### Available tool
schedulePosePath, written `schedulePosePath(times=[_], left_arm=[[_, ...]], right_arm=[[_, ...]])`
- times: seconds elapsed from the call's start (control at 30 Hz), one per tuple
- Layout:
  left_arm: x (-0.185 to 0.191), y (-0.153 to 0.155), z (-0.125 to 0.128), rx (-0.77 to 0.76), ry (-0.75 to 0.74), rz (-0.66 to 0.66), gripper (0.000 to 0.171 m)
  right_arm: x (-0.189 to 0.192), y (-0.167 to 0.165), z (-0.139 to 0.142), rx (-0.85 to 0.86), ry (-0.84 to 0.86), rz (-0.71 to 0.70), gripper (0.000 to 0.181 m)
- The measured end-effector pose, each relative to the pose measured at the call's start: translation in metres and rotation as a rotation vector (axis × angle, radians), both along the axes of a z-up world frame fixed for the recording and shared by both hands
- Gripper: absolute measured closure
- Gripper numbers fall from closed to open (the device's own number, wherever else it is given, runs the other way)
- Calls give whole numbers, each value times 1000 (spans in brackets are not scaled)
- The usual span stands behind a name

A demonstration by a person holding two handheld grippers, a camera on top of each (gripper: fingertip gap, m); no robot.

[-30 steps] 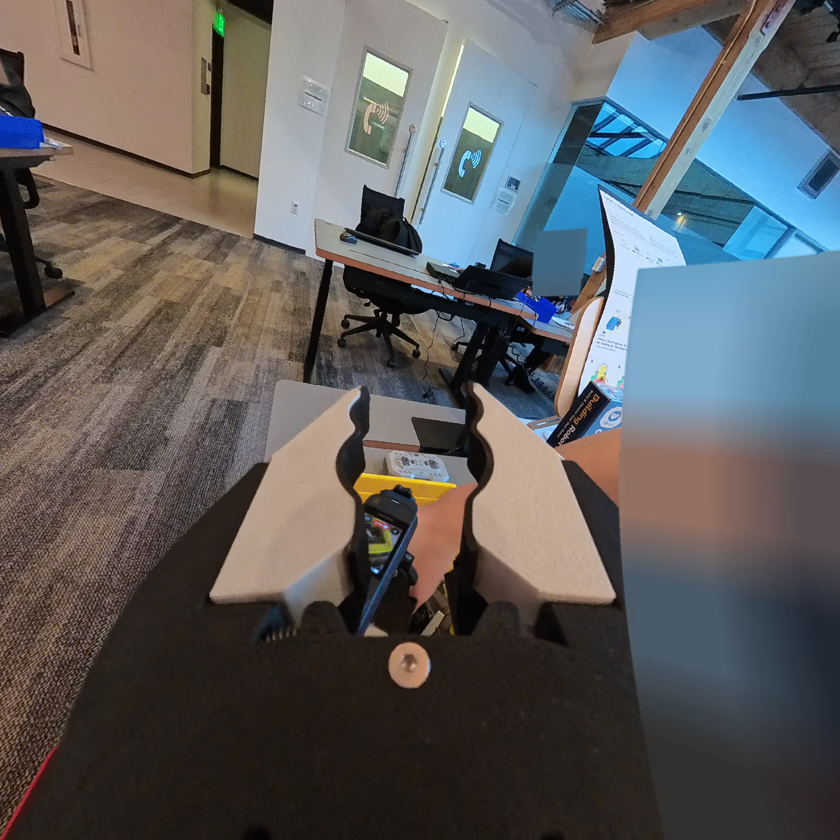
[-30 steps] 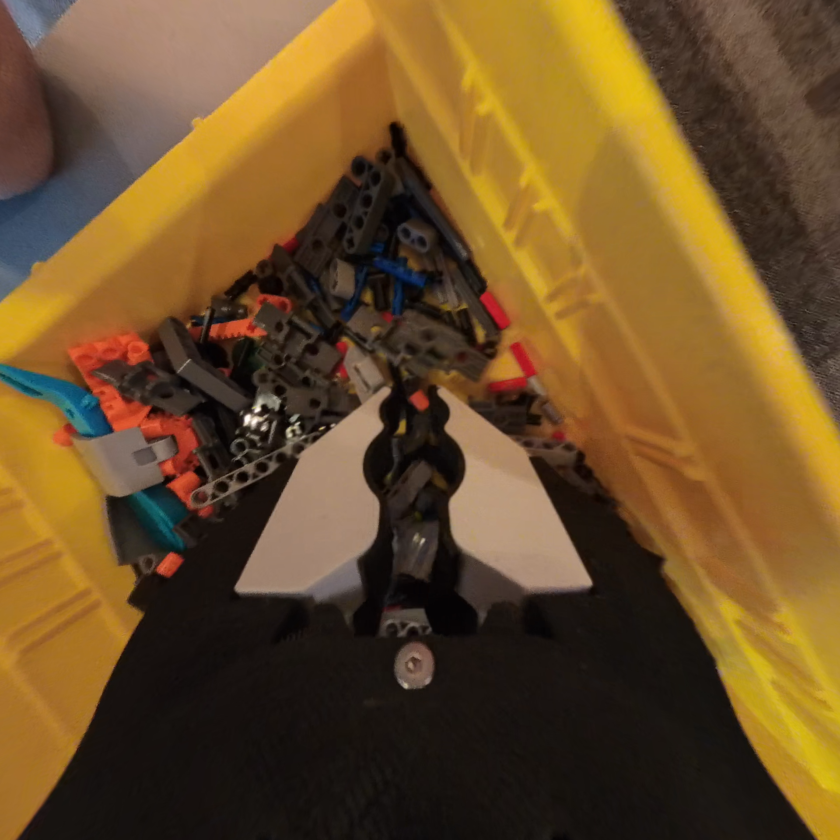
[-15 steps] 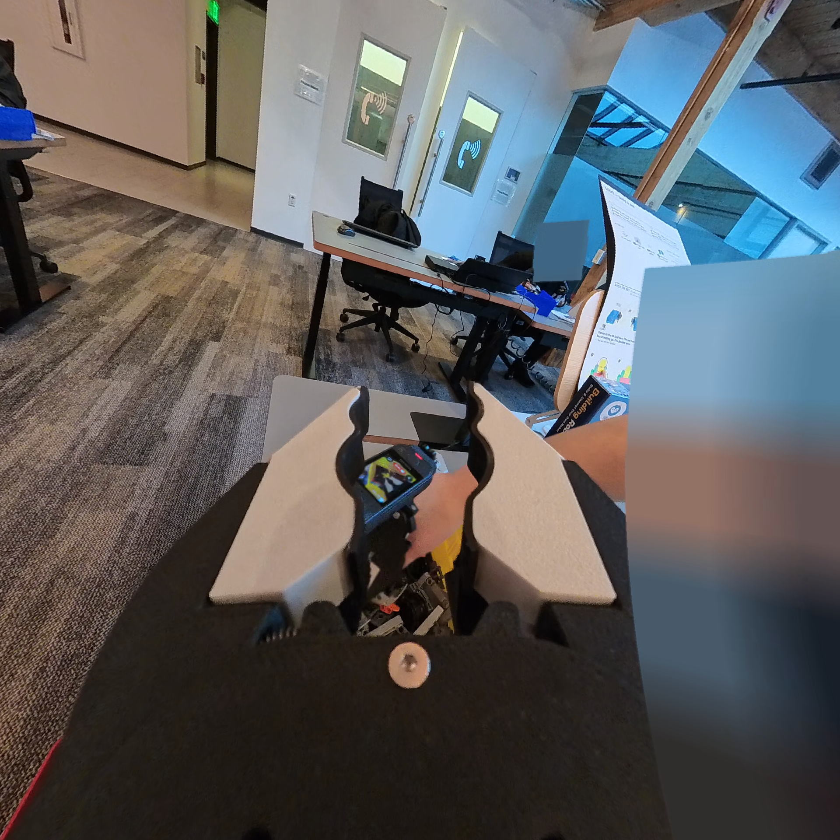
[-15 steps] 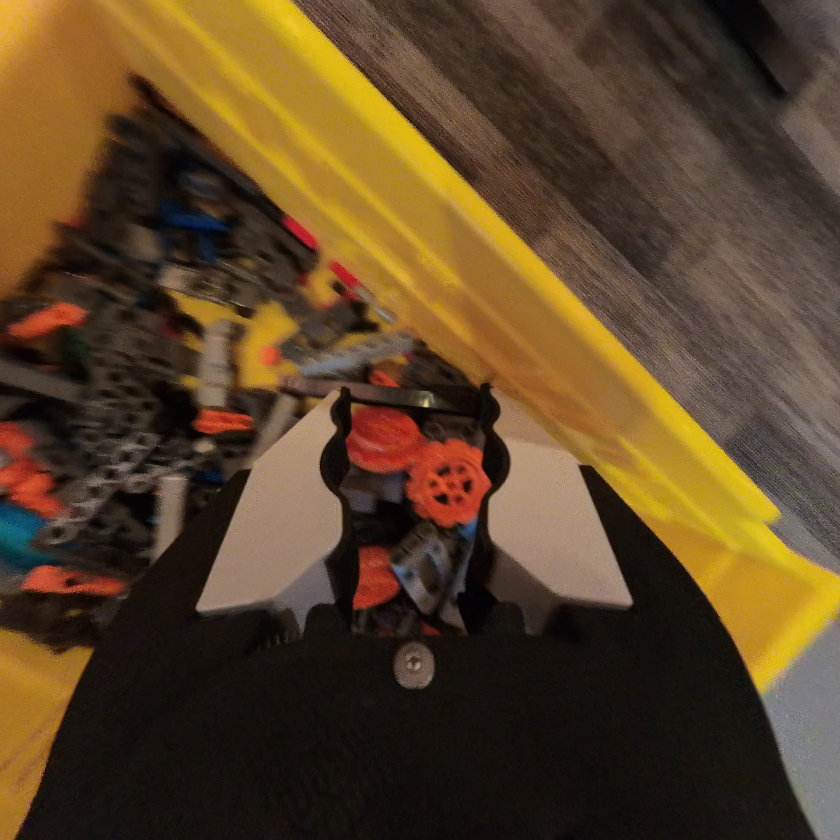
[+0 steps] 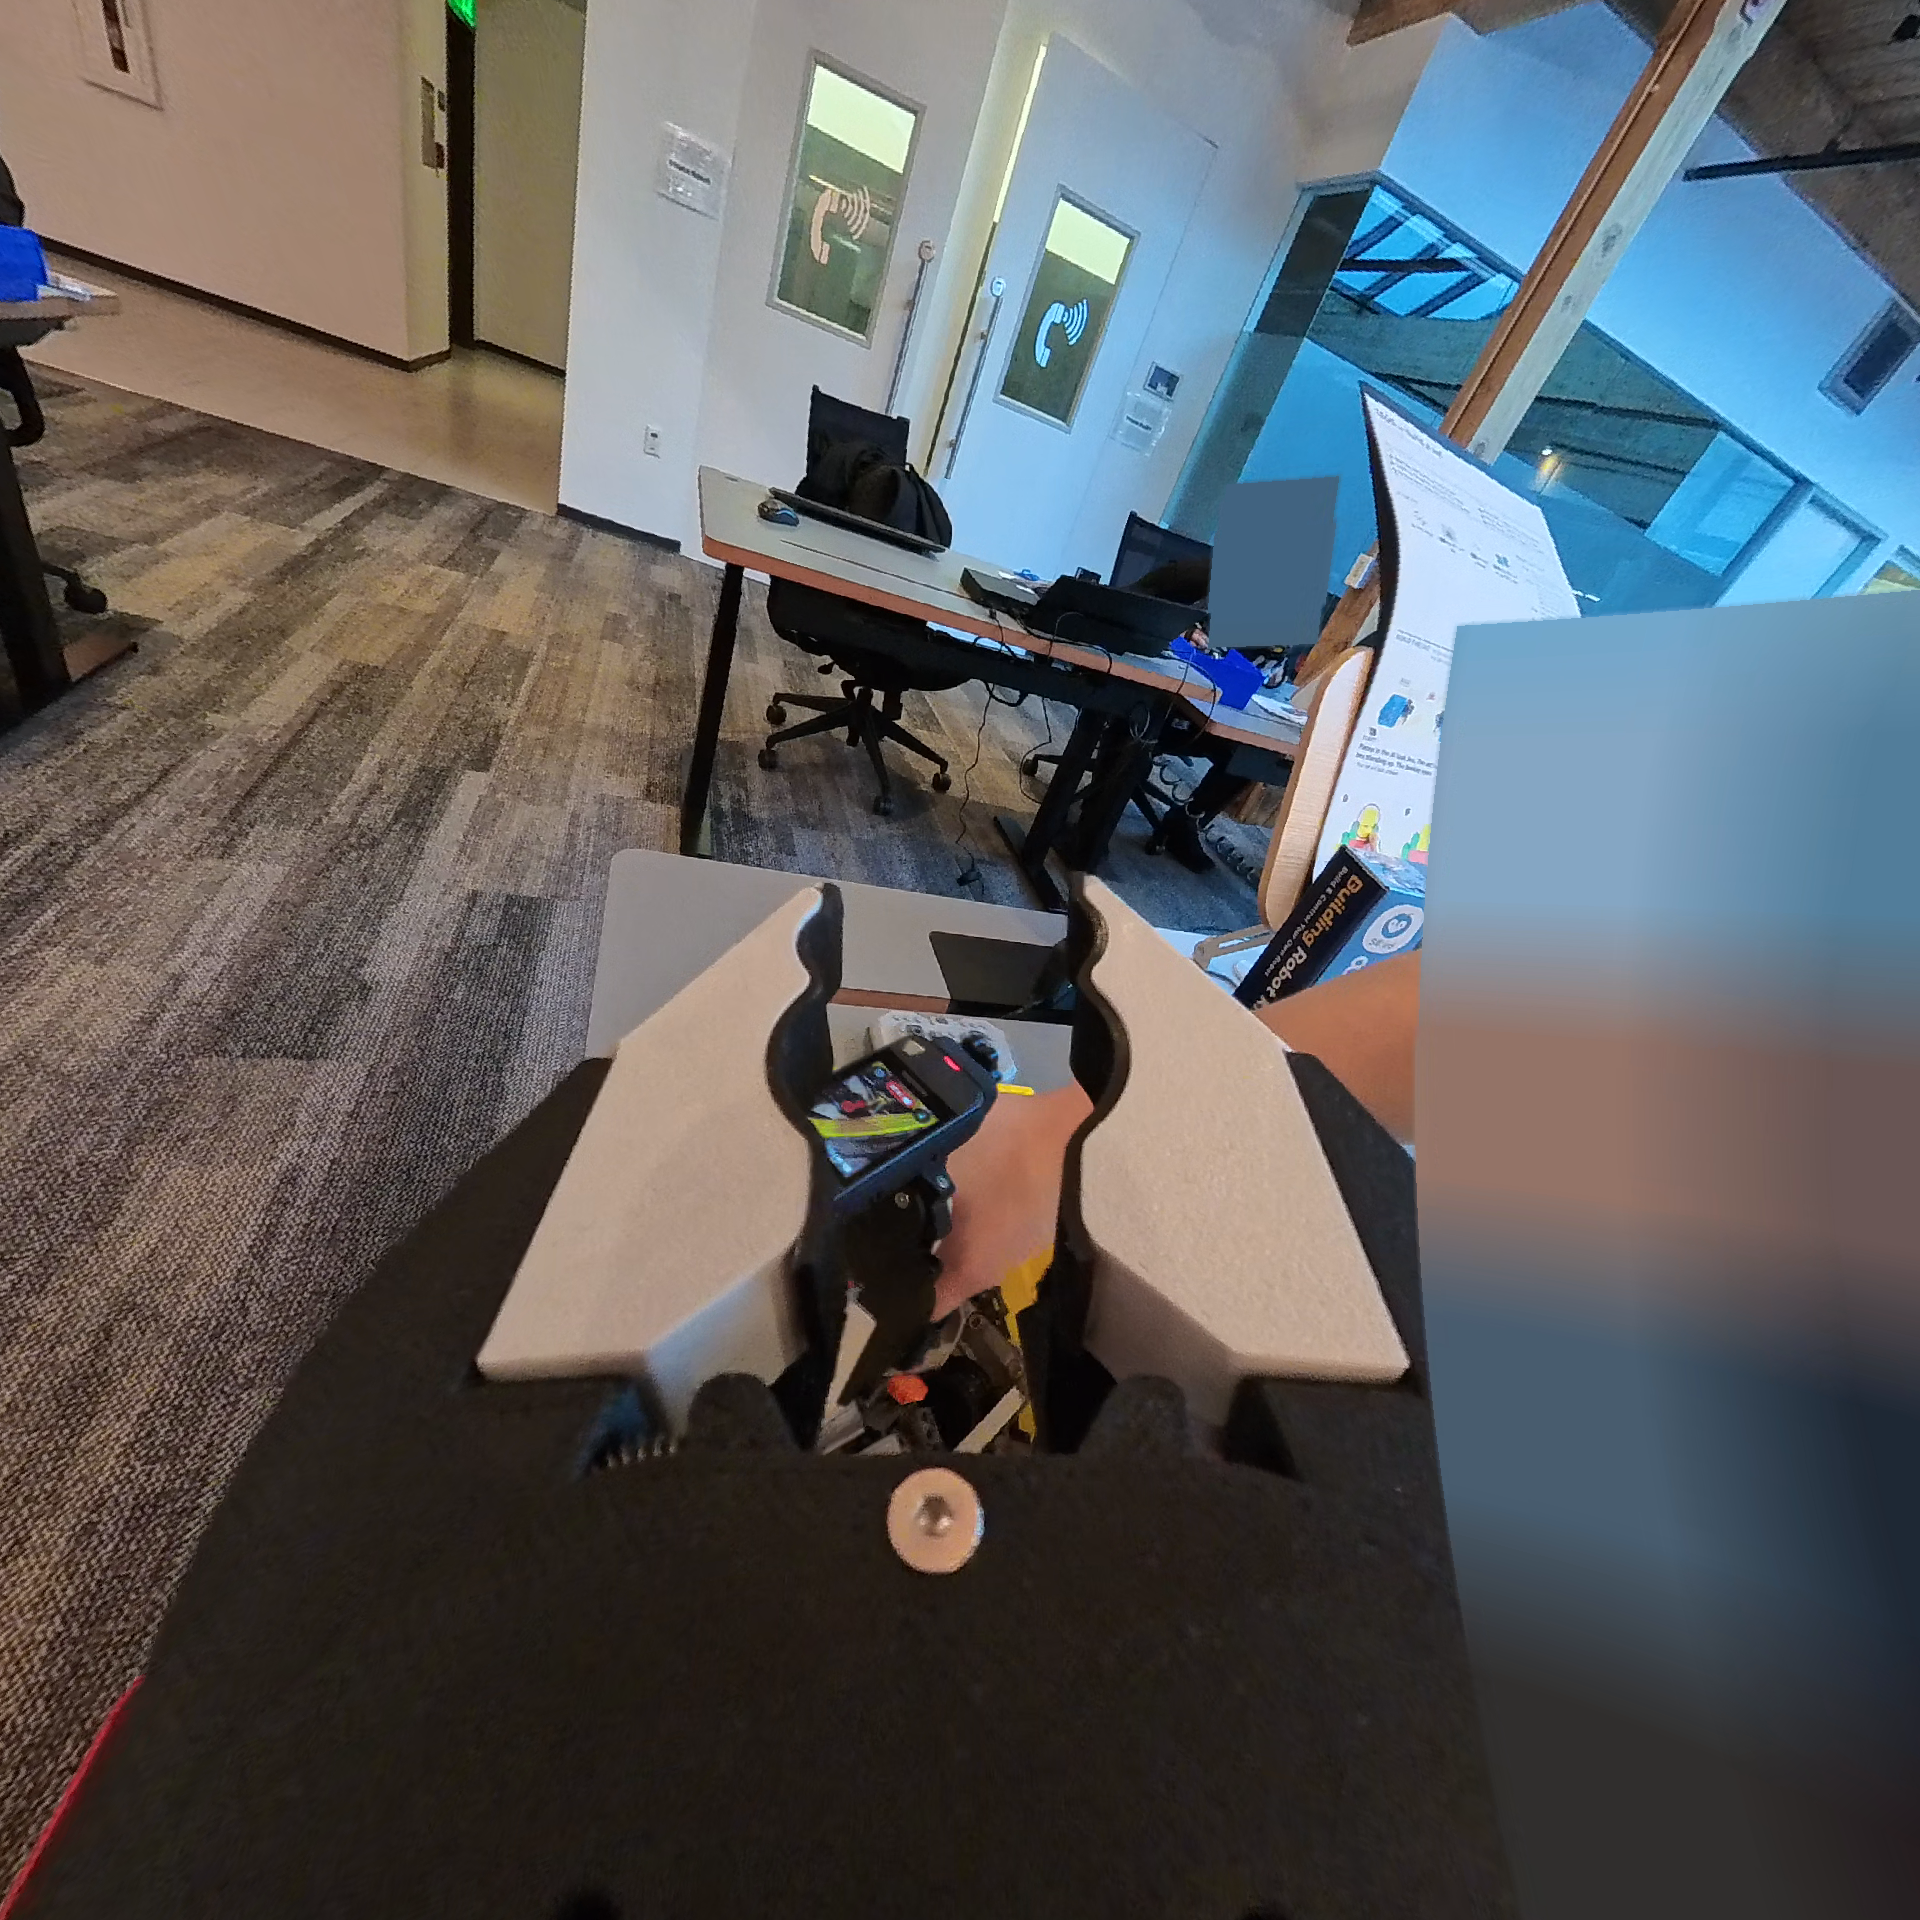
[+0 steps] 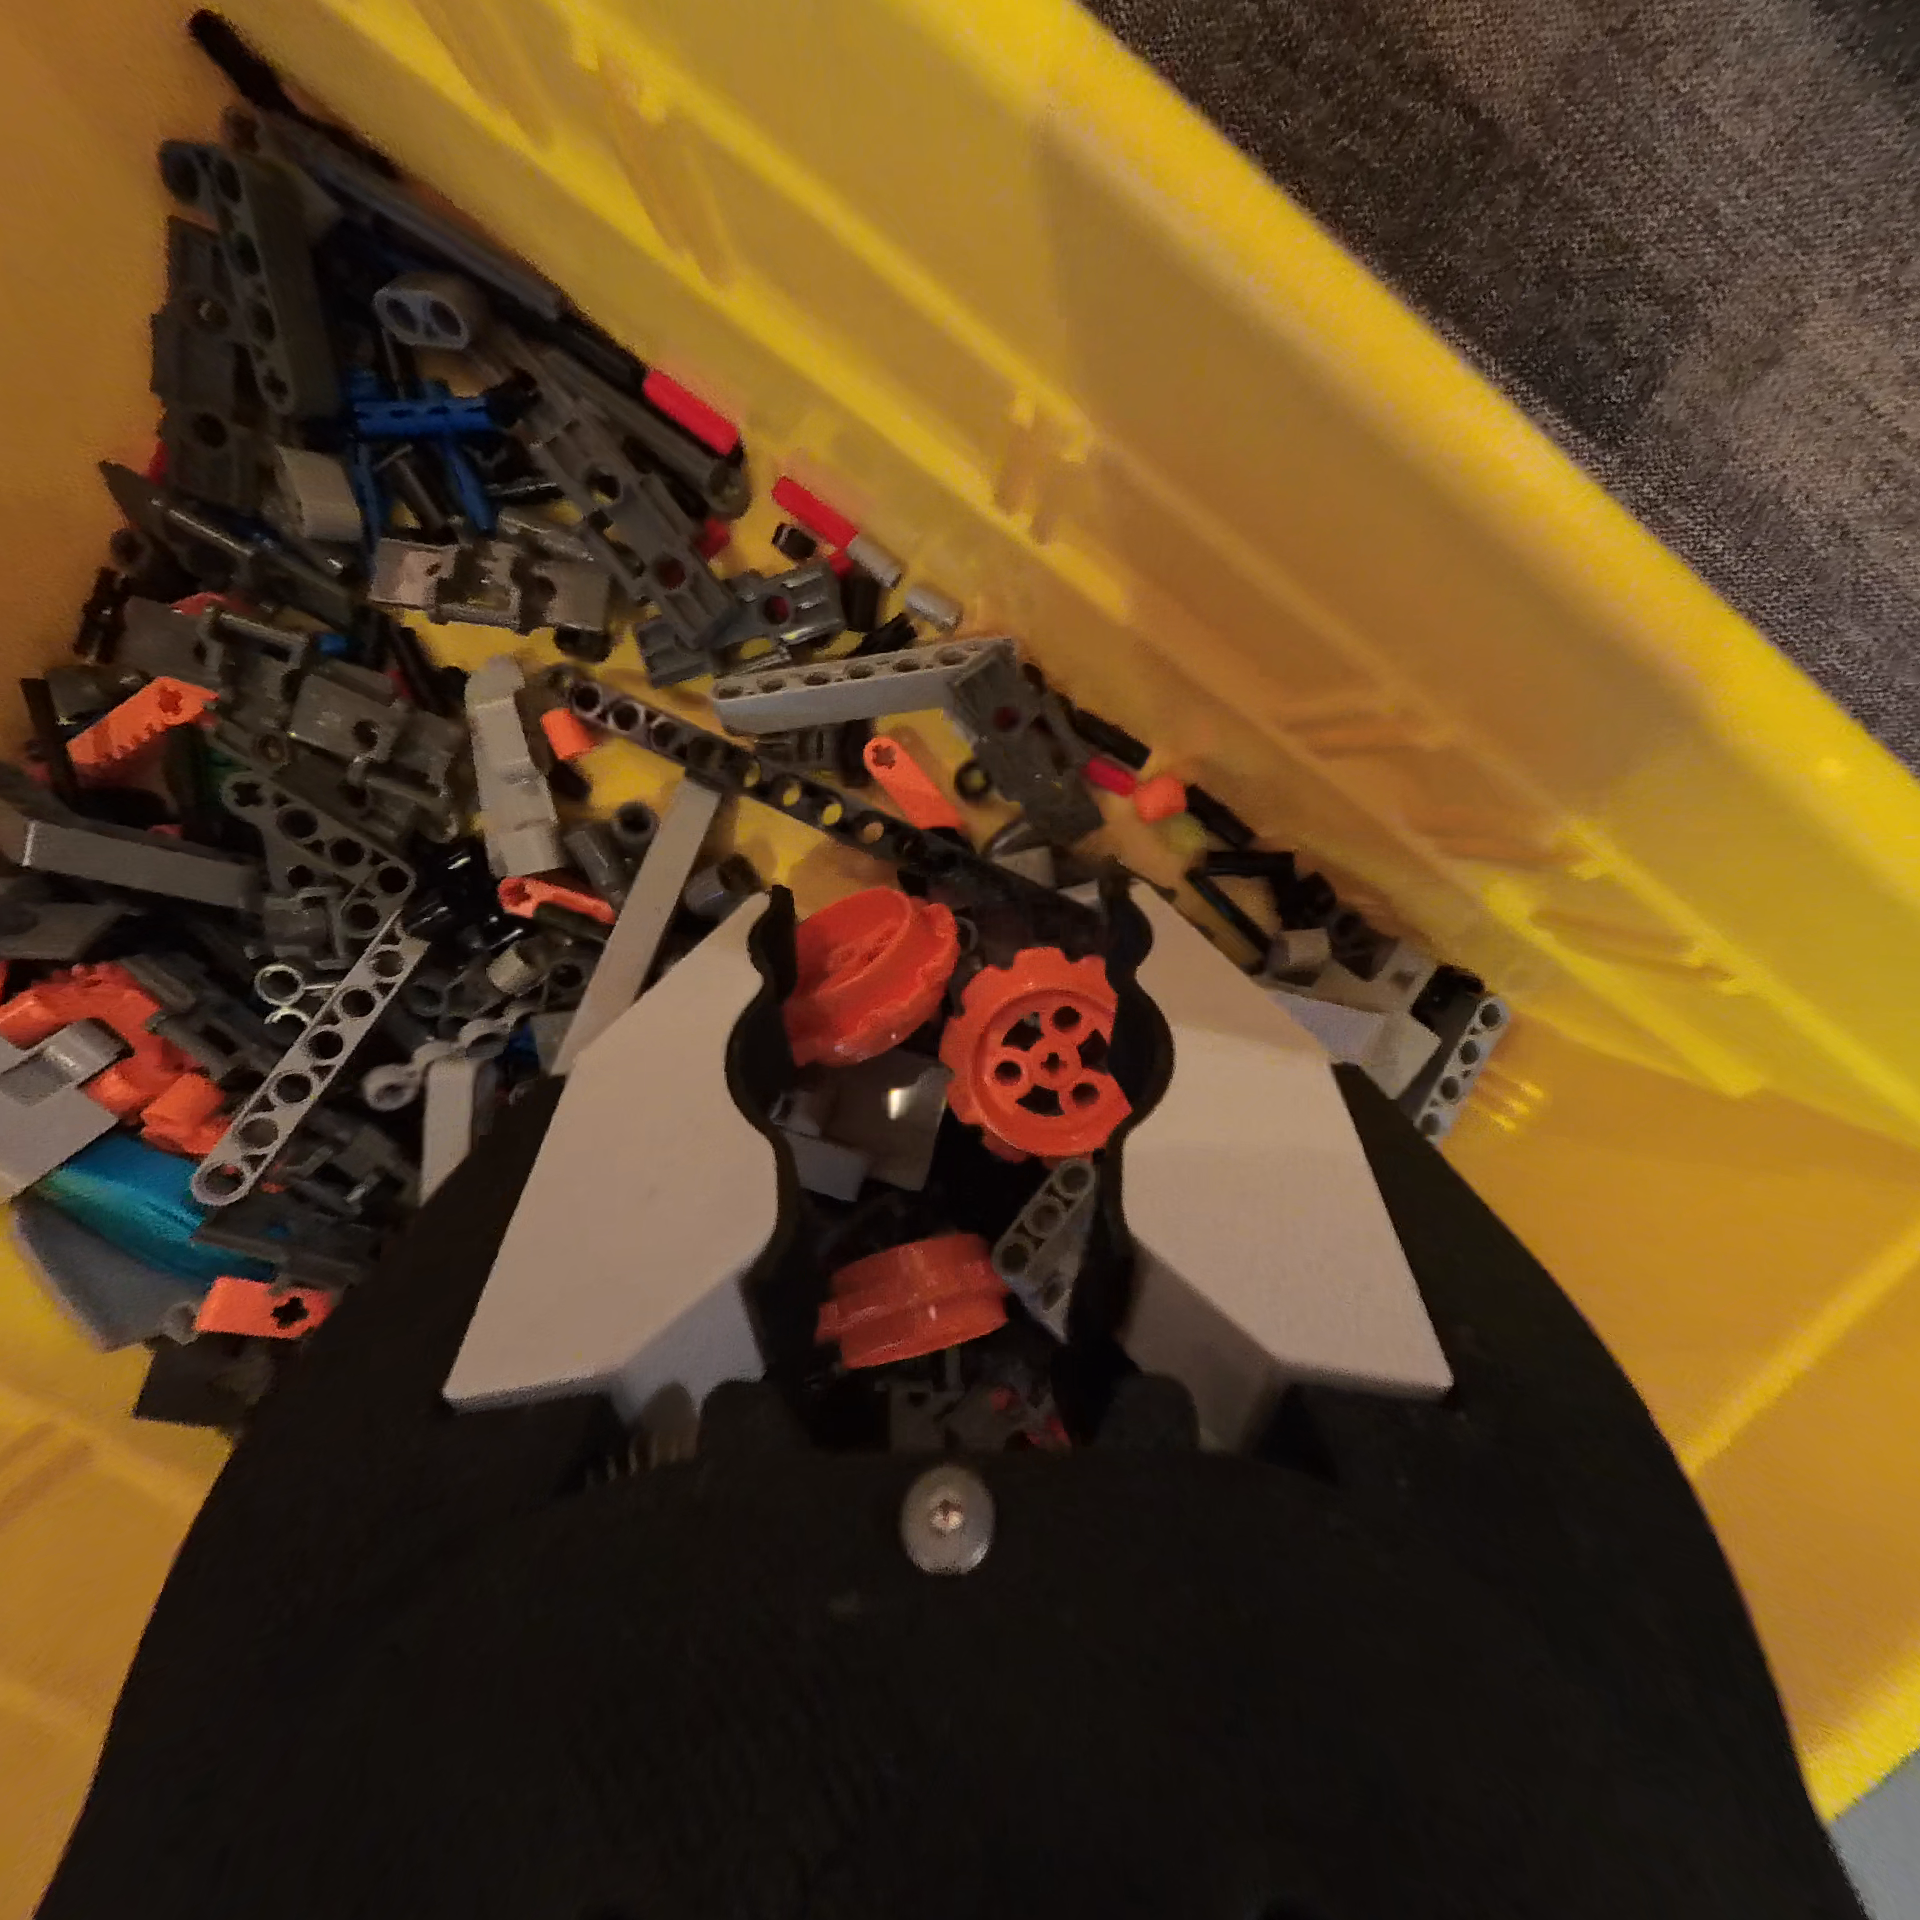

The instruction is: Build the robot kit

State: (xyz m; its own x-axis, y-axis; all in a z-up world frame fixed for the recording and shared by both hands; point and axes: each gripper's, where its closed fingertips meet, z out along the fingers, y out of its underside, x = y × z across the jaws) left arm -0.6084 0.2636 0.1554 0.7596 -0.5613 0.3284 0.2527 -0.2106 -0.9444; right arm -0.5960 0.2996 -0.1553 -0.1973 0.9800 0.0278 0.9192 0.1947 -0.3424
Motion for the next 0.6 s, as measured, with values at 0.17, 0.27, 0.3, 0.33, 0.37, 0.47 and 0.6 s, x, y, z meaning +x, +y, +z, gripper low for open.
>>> schedulePosePath(times=[0.17,0.27,0.3,0.33,0.37,0.47,0.6], left_arm=[[2,-1,-1,-3,9,-7,130],[2,-1,-1,-4,10,-8,130],[2,-1,-1,-5,9,-8,130],[2,-1,-1,-4,8,-7,130],[2,-1,-1,-3,7,-6,130],[1,0,-1,-2,7,-5,130],[2,0,-1,-5,7,-5,130]], right_arm=[[5,-13,5,8,6,4,128],[9,-25,9,-25,5,3,135],[10,-30,10,-38,1,-2,138],[12,-36,11,-58,-2,0,141],[16,-45,11,-92,-15,13,153],[24,-63,8,-139,-33,26,160],[22,-64,15,-162,5,44,145]])
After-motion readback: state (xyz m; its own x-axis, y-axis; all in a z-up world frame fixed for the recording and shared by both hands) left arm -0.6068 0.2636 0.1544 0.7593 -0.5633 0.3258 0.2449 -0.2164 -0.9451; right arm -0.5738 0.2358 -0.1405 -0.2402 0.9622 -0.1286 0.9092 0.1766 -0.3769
